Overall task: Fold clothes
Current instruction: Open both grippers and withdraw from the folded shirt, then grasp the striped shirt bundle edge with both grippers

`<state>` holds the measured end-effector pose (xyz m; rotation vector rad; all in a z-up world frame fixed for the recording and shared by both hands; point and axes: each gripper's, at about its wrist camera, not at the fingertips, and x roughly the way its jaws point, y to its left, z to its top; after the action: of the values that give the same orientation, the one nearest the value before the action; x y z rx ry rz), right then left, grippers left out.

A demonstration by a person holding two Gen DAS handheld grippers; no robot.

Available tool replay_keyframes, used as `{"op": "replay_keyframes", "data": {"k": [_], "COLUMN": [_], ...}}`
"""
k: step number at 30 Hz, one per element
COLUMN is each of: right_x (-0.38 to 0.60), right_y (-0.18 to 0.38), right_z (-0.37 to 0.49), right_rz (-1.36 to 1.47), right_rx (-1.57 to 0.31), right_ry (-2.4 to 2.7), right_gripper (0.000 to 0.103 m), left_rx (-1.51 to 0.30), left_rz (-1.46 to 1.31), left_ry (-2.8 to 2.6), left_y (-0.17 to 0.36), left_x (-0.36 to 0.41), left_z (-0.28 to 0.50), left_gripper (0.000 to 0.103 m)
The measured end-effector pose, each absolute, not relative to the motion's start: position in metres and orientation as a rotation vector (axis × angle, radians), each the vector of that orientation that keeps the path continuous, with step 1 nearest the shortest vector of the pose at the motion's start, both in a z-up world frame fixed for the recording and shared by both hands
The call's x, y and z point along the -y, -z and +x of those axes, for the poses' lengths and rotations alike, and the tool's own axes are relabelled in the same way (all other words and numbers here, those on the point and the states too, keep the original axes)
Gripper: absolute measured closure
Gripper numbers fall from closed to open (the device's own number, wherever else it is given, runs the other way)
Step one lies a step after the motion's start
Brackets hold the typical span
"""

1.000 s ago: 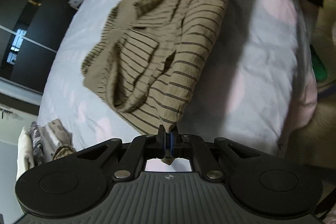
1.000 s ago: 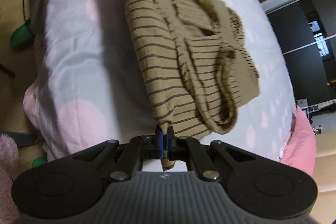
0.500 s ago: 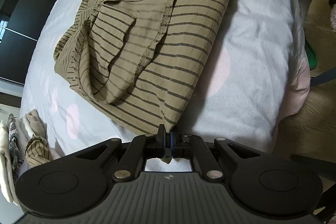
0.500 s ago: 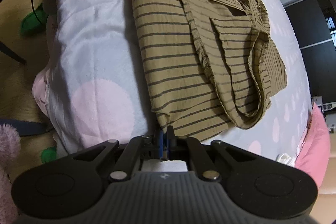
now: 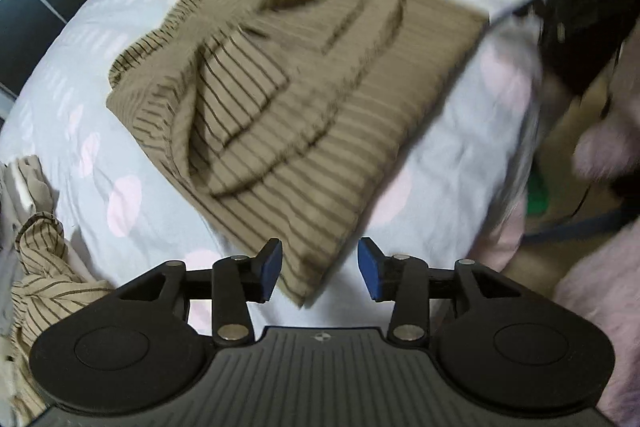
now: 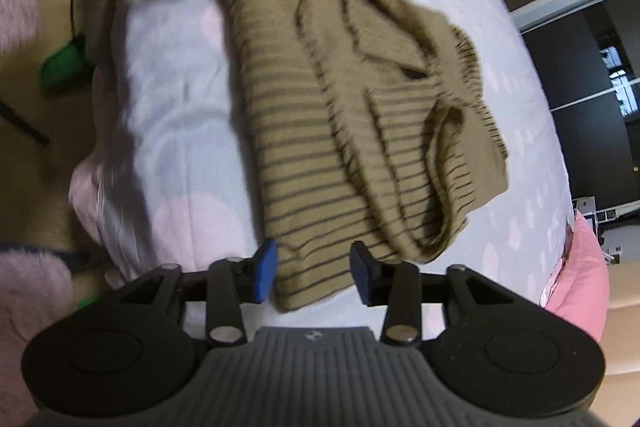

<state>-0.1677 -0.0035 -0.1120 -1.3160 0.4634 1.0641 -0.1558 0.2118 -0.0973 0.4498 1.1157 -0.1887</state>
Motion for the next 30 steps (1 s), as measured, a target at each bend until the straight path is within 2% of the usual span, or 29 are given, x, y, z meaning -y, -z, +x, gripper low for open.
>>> {"op": "replay_keyframes", "data": {"k": [6, 15, 17, 21, 24, 30], "right_x": [0.002, -0.002, -0.005, -0.019, -0.03, -0.053], "right_y": [0.081, 0.059, 0.055, 0.057, 0.063, 0.08], "right_z": [-0.14, -0.052, -0.03, 0.012, 0.043, 0.107], "right_rz": [-1.098, -0.859, -0.784, -0.688, -0.635, -0.495], "right_rx": [-0.535, -0.572, -0.589, -0.64, -0.679, -0.787], "right_ry": [-1.054, -0.976, -0.98, -0.937, -0.914, -0.953], "right_gripper": [0.058, 0.058, 0.058, 0.057, 0.047, 0.044], "left_rx": [-1.047, -0.862, -0.839, -0.843, -0.813, -0.832], "left_rz": [0.319, 0.212, 0.215, 0.206, 0.193, 0.166], "left_ry": [0.148, -0.02, -0.027, -0.076, -0.104, -0.114], "left_y": [0.069, 0.037, 0.033, 0.037, 0.044, 0.069], "left_x": [-0.23, -0.282, -0.291, -0.311, -0.325, -0.36], "left_z": [-0.136, -0.081, -0.066, -0.029, -0.006, 0.042], "left_gripper": [0.063, 0.063, 0.057, 0.055, 0.055, 0.052]}}
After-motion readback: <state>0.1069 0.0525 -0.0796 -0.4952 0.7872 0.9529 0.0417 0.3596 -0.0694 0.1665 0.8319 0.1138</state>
